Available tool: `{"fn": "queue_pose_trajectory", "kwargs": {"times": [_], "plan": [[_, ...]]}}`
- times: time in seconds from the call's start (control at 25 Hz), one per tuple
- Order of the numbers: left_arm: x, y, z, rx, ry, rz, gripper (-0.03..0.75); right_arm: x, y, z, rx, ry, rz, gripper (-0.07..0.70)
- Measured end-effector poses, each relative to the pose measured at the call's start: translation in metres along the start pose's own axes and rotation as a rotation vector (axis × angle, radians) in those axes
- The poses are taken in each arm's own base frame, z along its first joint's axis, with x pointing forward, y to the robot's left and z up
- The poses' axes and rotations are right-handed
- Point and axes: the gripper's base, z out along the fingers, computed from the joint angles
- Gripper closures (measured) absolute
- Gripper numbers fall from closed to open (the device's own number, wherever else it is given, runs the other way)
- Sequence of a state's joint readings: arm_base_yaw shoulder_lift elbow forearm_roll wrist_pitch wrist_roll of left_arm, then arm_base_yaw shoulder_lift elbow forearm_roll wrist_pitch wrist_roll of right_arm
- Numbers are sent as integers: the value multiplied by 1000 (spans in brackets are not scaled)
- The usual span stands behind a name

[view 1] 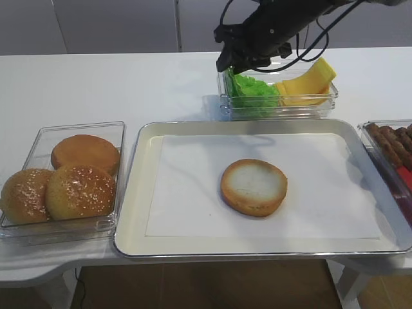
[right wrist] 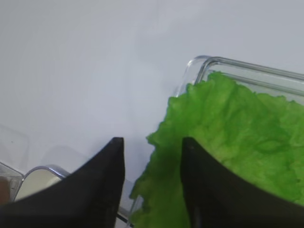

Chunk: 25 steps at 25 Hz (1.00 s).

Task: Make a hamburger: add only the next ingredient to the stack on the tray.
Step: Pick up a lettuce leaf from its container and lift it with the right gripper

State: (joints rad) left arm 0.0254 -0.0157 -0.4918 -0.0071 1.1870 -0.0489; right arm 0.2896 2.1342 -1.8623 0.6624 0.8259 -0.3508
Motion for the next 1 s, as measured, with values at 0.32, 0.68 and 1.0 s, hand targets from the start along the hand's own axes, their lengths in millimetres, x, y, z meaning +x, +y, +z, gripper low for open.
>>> {"fn": "queue_pose_trajectory", "kwargs": {"times": [0.32,0.68,1.0], "plan": [[0,0,0,0,0,0,299,1,-2,0,20,7,-13,514],[0,0,0,0,0,0,299,1,-2,0,26,8,-11,612],[0,0,0,0,0,0,299,-2,2,-12,48,10,-40,613]]}}
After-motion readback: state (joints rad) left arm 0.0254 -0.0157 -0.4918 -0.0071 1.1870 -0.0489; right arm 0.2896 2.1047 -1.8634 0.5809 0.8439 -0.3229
